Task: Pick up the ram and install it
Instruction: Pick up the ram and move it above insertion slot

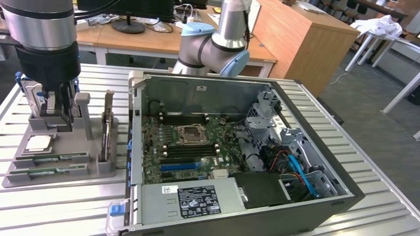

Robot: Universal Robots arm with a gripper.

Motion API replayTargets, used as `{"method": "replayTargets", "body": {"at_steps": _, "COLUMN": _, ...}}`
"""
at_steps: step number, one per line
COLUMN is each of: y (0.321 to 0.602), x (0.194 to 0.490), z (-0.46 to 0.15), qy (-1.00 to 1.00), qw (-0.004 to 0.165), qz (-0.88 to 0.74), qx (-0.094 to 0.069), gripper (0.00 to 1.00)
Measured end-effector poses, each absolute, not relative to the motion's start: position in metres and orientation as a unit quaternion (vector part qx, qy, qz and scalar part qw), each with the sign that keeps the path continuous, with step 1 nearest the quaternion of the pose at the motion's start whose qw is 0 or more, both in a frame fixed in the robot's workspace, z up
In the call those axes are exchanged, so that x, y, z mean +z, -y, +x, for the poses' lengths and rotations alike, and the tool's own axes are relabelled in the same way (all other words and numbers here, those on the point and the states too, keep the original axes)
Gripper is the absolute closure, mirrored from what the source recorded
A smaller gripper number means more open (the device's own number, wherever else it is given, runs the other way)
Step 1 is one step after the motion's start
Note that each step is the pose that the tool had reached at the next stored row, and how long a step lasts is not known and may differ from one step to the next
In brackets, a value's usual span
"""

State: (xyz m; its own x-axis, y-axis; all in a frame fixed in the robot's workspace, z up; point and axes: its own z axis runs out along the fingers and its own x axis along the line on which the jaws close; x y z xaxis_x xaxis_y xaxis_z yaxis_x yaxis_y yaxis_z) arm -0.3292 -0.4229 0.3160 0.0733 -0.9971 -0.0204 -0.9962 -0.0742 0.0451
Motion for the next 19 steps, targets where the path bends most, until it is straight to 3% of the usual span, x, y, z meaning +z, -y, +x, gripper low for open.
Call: {"method": "replayTargets", "body": {"at_steps": 19, "y": 0.4229, "x": 0.3109, "z": -0.3292, "qy": 0.68, "qw": 0.01, "qz": 0.733, "qx": -0.023, "gripper": 0.7}}
